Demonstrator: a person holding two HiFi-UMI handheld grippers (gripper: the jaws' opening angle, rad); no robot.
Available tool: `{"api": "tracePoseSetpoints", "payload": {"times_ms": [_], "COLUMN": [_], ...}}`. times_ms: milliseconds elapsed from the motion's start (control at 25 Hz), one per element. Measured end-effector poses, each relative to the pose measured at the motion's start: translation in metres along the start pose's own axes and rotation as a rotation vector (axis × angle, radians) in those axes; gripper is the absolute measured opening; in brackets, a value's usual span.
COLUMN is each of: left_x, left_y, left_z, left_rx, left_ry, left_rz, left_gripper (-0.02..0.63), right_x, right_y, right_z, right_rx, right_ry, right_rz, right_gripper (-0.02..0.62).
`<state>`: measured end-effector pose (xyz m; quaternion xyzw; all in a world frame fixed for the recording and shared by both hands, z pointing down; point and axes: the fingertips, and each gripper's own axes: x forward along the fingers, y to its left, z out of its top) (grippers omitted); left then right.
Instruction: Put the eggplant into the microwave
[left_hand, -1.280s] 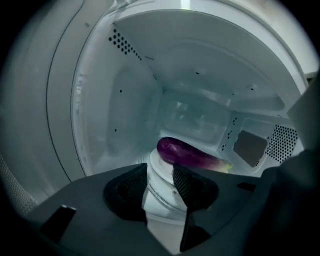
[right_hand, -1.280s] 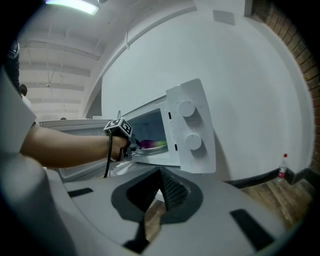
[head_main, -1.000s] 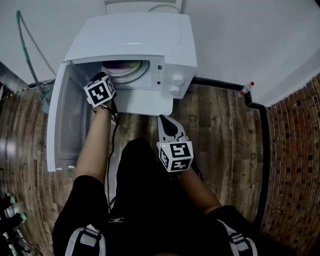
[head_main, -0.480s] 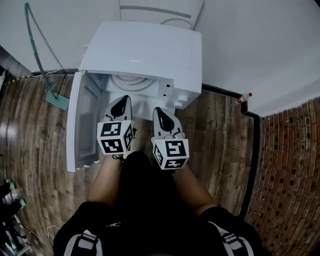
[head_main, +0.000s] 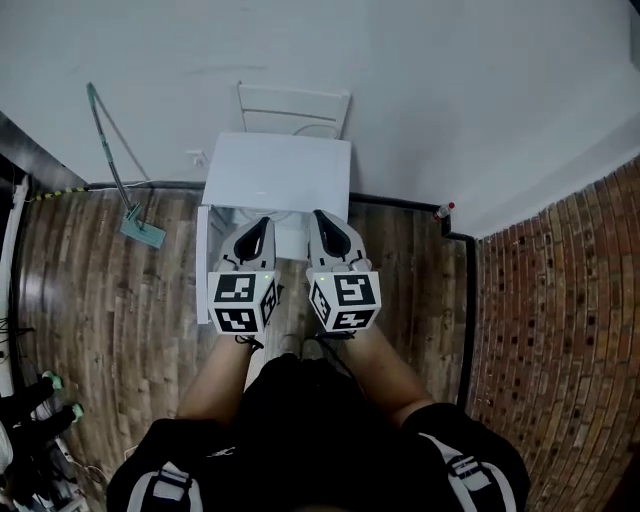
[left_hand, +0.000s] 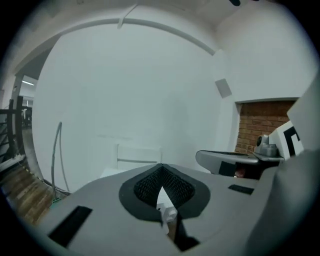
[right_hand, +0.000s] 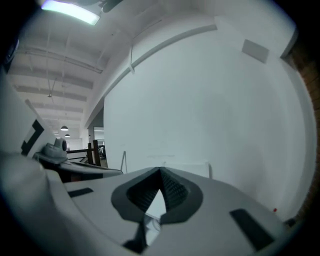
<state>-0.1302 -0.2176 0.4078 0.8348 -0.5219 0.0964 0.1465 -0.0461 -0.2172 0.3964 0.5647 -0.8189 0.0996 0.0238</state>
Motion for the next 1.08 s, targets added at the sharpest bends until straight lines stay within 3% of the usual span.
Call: {"api": "tracePoseSetpoints", "payload": {"times_ms": [120, 240, 440, 720, 1080], "left_x": [-0.018, -0.024, -0.037, -0.041, -0.028], "left_y": [-0.023, -0.037, -0.042, -0.041, -0.042], "left_z": [0.053, 0.077, 0.085, 0.101, 0.101], "left_rx": [0.024, 0.059, 0.049, 0.022, -0.002], "left_ry": [-0.037, -0.063, -0.074, -0.11, -0.1], "left_rz": [-0.026, -0.032, -0.021, -0.023, -0.033], "left_gripper": [-0.002, -0.002, 0.0, -0.001, -0.002], "right_x": [-0.015, -0.025, -0.038, -0.042, -0.035], "right_y": [0.012, 0.014, 0.016, 0.027, 0.017], "right_z": [0.051, 0.078, 0.093, 0.099, 0.104], "right_rx": [-0.013, -0.043, -0.033, -0.127, -0.117], "right_ry": [-0.026, -0.068, -0.096, -0.115, -0.12], "right_rz": [0.043, 0.03, 0.039, 0.052, 0.067], "right_gripper": [0.009, 0.009, 0.009, 0.009, 0.009]}}
